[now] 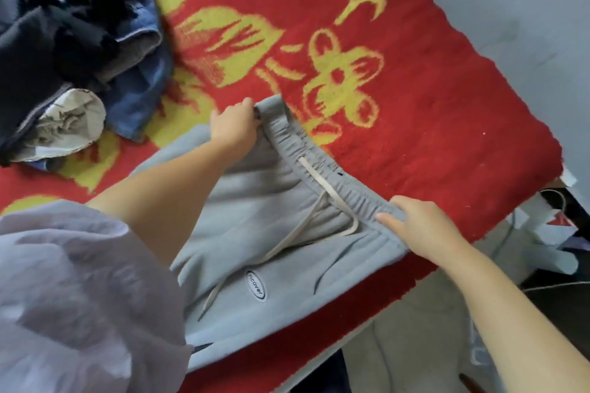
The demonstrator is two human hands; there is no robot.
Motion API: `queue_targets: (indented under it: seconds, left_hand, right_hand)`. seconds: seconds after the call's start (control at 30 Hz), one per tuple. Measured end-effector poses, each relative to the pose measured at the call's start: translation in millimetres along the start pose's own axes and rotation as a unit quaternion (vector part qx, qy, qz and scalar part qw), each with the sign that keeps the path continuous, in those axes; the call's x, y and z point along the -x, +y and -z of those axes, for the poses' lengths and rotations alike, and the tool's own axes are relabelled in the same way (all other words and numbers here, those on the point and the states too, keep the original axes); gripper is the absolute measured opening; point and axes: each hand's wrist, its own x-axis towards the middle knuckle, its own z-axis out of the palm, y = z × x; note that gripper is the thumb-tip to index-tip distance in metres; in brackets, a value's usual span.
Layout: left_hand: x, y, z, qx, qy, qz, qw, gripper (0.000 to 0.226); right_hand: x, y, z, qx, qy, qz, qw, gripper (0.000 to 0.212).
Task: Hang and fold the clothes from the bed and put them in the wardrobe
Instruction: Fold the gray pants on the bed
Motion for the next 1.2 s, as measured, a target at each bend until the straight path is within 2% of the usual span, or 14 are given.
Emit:
queue_targets:
  seconds: [0.1, 0.13, 0.23, 0.3, 0.37, 0.43, 0.57, 0.67, 0.77, 0.83, 1.0, 1.1, 1.13, 1.2]
  left_hand:
    - [-11.9, 26.3, 3.0, 0.047, 0.106, -0.076, 0.99, 0.016]
    - [-16.4, 35.5, 3.7, 0.076, 0.108, -0.067, 0.989, 0.019]
    - [-19.8, 40.9, 1.9, 0.167, 0.027, 0.017, 0.986, 0.043]
    - [-1.4, 24.2, -2.7, 0.186, 0.005, -0.003, 0.983, 0.048]
    - [35.7, -7.8, -4.1, 0.192, 0.021, -0.044, 0.98, 0.049]
    - [77.4, -51.6, -4.2, 0.195, 0.049, -0.04, 0.979, 0.051]
    - [167.7, -142.3, -3.4, 0.195, 0.098, 0.059, 0.974, 0.049]
    - [244.2, -187.8, -7.8, 0.2, 0.079, 0.142, 0.966, 0.037]
    - [318.9, -220.9, -13.9, 0.197, 0.039, 0.163, 0.966, 0.028]
    - [360.5, -237.6, -19.1, 0.196, 0.009, 0.155, 0.968, 0.041]
    - [439.1, -258.7, -36.6, 0.063, -0.014, 0.219, 0.973, 0.036]
    - [476.1, -265.5, -45.9, 0.075, -0.079, 0.304, 0.946, 0.057]
    - [487.7, -266.7, -49.0, 0.095, -0.107, 0.333, 0.932, 0.06]
    - [507.6, -273.4, -52.9, 0.186, -0.09, 0.392, 0.896, 0.057]
  right_hand:
    - [-6.0, 25.6, 11.3, 0.059, -0.046, -0.041, 0.996, 0.026]
    - [-7.2, 28.4, 9.0, 0.11, -0.061, -0.045, 0.991, 0.028]
    - [-4.1, 27.0, -7.7, 0.197, -0.11, -0.057, 0.973, 0.037]
    - [-2.4, 18.9, -10.0, 0.163, -0.066, -0.073, 0.982, 0.04]
    - [-2.3, -2.4, -3.7, 0.087, 0.023, -0.072, 0.993, 0.046]
    - [-5.5, -38.9, -0.6, 0.018, 0.086, -0.024, 0.996, 0.047]
    - [-8.4, -134.8, -22.8, 0.006, 0.043, 0.139, 0.989, 0.042]
    - [7.3, -196.0, -63.0, 0.034, -0.037, 0.261, 0.964, 0.038]
    - [35.6, -236.0, -107.1, 0.05, -0.119, 0.333, 0.934, 0.032]
    - [56.8, -250.1, -135.2, 0.07, -0.149, 0.343, 0.925, 0.027]
    - [114.1, -254.0, -204.5, 0.158, -0.204, 0.299, 0.919, 0.038]
    - [131.6, -264.5, -230.7, 0.226, -0.172, 0.249, 0.926, 0.051]
    - [135.0, -271.3, -235.8, 0.247, -0.164, 0.251, 0.921, 0.05]
    - [140.2, -281.5, -242.1, 0.275, -0.162, 0.302, 0.898, 0.045]
